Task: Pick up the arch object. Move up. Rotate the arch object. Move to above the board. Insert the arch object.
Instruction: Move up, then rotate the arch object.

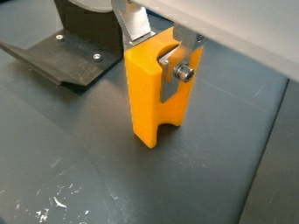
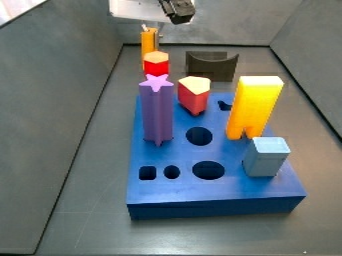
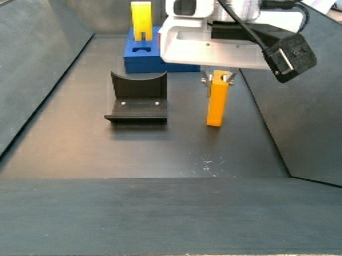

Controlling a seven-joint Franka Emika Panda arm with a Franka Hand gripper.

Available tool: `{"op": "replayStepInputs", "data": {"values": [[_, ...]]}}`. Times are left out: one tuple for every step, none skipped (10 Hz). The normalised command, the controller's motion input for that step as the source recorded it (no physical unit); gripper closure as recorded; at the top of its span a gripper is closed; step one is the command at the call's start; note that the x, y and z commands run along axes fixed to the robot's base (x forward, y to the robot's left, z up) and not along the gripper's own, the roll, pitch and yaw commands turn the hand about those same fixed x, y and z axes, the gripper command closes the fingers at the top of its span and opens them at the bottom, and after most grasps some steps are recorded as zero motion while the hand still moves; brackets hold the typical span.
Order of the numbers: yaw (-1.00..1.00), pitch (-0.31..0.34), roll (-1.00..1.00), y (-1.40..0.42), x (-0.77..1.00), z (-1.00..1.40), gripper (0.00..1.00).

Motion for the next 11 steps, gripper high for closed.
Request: {"op": "replayStepInputs", "data": {"values": [[0.03,-0.009,0.00,0.03,0.00,0.86,1.00],[0.03,0.013,0.01,0.03,-0.03,0.73,1.00],[0.02,0.018,0.03,0.02,-0.03,0.60,1.00],[0.00,0.035,0.06,0.01,-0.03,0.41,1.00],[0.00,0.042,0.07,0.01,-0.02,0.31,1.00],[0.00,0.000,0.00,-0.42,-0.27,1.00,1.00],[0.01,-0.005,0.01,-0.43,-0.28,1.00,1.00],[0.02,-0.036,0.05,-0.35,-0.25,1.00,1.00],[0.02,-0.013,0.07,-0.30,-0.22,1.00,1.00],[0.02,0.013,0.09,-0.28,-0.20,1.00,1.00],[0.02,0.051,0.12,-0.23,-0.16,1.00,1.00]]}}
